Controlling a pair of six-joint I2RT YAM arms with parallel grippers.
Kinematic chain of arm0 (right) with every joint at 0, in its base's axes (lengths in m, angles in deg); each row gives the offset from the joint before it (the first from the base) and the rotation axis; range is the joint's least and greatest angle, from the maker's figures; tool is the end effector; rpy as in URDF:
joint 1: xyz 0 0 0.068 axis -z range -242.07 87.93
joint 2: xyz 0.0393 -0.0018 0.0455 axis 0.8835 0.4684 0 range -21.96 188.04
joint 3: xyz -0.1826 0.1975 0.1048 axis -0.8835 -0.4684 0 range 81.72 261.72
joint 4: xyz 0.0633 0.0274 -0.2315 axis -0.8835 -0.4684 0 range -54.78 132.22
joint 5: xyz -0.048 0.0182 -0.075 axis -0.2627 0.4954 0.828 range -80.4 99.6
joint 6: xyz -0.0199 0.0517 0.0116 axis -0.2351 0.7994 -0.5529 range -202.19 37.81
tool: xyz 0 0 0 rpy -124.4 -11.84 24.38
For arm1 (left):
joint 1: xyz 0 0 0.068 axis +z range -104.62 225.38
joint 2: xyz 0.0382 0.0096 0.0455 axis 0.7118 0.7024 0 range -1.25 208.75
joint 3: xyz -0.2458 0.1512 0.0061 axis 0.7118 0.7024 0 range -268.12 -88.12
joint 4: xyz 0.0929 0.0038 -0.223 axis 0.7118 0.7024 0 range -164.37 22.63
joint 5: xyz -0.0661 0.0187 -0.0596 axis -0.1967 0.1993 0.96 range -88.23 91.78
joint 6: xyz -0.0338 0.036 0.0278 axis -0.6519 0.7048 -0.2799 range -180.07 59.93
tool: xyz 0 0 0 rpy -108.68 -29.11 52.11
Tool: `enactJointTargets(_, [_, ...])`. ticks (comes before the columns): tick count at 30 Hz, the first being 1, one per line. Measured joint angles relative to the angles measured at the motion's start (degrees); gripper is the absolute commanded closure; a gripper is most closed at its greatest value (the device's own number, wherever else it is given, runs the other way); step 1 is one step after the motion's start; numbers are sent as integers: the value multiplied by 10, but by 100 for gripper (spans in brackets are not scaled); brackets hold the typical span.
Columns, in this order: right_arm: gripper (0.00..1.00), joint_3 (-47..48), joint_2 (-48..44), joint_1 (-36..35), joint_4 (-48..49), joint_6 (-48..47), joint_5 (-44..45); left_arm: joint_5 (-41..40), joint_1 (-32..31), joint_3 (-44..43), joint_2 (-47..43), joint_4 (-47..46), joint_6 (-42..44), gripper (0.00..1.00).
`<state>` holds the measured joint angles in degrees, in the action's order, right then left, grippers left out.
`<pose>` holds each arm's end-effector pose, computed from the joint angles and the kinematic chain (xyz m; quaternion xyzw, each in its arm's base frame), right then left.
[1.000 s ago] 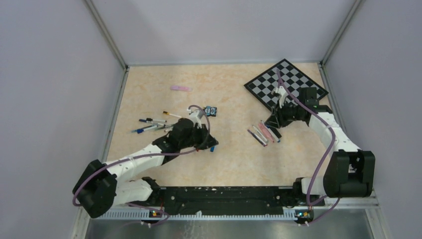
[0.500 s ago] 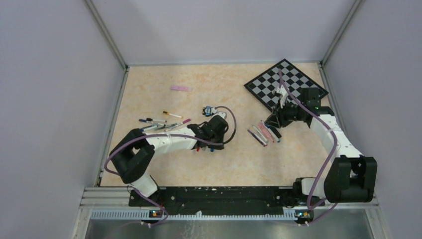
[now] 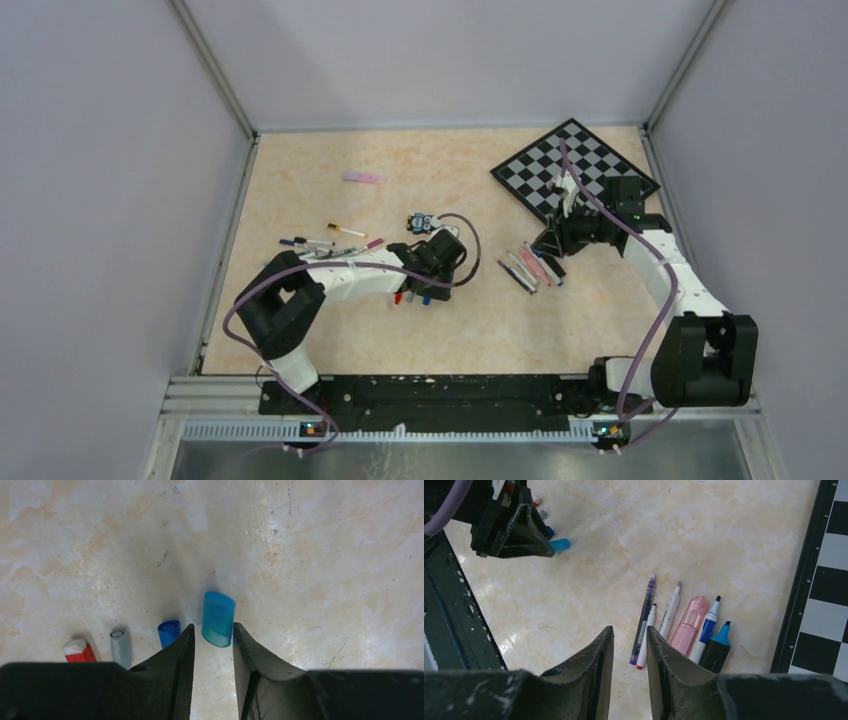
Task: Open the pen caps
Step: Place the pen cap at the center of the board, then pick up the pen from the center of the board.
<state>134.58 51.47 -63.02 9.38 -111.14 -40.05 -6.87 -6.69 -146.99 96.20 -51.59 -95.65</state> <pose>0.2294 0.0339 0.2799 -0.3497 0.7985 0.3178 0.3729 0.2032 -0.2510 0.1996 0.1201 0.9588 -0.1181 0.2285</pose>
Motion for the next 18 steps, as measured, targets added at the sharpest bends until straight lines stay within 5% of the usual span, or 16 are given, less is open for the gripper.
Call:
enactJointTargets(11, [71,0,0,0,0,0,-1,-19,0,-3,-47,7,27,48])
enactJointTargets(18, [71,0,-1,0,0,0,-5,-63,22,31,-166,-51,71,6])
